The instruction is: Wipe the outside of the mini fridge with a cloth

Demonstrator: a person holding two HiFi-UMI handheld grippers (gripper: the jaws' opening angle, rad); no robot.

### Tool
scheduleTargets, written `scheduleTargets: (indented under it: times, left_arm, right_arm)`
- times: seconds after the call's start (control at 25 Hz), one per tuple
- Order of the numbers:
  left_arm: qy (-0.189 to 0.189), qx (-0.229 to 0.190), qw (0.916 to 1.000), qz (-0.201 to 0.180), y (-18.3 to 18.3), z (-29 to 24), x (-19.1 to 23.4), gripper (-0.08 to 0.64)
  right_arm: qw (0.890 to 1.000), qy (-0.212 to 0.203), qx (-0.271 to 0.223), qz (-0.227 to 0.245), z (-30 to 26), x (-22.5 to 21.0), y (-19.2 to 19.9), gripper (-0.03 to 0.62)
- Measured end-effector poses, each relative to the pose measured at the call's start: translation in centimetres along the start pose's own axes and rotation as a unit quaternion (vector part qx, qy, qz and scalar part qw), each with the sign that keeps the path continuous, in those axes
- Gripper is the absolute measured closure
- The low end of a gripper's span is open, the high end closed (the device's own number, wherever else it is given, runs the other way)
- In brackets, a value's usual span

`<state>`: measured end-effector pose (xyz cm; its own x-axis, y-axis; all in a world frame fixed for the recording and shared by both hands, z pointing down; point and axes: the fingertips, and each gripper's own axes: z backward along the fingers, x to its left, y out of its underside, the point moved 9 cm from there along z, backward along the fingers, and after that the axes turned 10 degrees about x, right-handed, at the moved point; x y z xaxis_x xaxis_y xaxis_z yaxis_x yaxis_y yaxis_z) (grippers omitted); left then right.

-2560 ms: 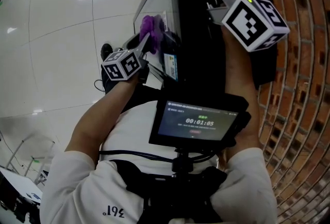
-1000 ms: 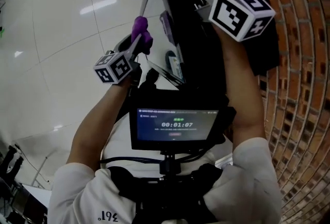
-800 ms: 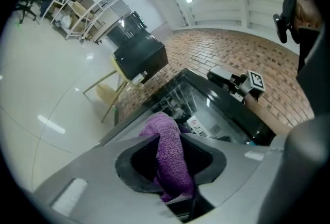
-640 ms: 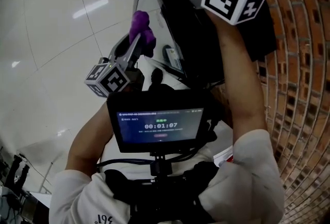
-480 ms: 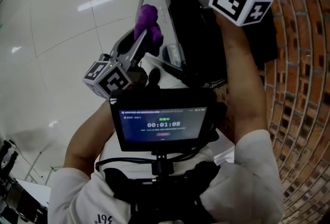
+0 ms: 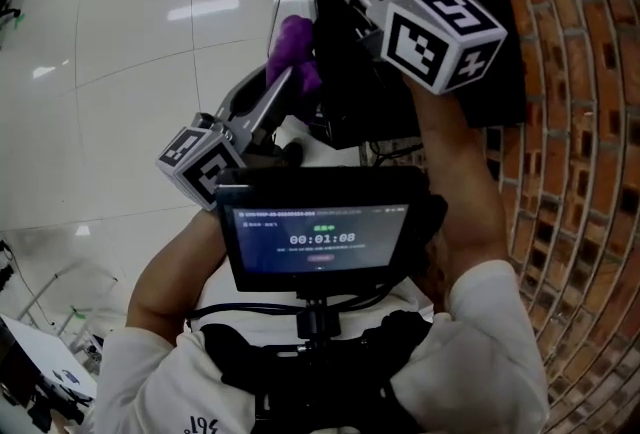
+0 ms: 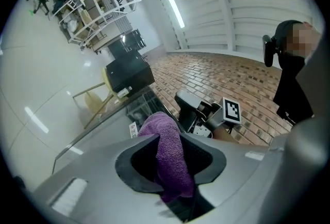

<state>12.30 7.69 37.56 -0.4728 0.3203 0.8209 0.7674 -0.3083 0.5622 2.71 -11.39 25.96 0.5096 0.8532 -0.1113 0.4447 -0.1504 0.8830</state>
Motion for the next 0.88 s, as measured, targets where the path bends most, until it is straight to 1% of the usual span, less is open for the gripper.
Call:
scheduleTargets:
  times: [0.16, 0.32, 0.44, 0.6, 0.88]
  left_arm:
    - [0.015, -0.010, 0.9998, 0.012, -0.5, 0.9, -0.9, 0.443]
    - [0.037, -0.030, 0.9988, 0.006, -1.0, 0.9, -2.7, 0.445]
    - [0.048, -0.031, 0.9984, 0.006, -0.8, 0.9, -3.1, 0.443]
    - [0.038, -0.026, 0.9986, 0.027, 0.4, 1.2, -1.2, 0.443]
    - [0.008, -0.012, 0.9995, 0.027, 2.4, 0.4, 1.3, 0.443]
  right_arm:
    - [1.000, -0.015, 0.005, 0.009, -0.9, 0.3, -0.4, 0.502]
    - [1.000, -0.023, 0.004, 0.011, -0.6, 0.1, -0.4, 0.502]
    - [1.000, -0.027, 0.006, 0.012, -0.7, 0.0, -0.5, 0.502]
    - [0.999, -0.029, 0.011, 0.013, -1.4, 0.5, -0.6, 0.502]
    - [0.999, -0.030, 0.001, 0.015, -0.7, 0.8, -1.2, 0.502]
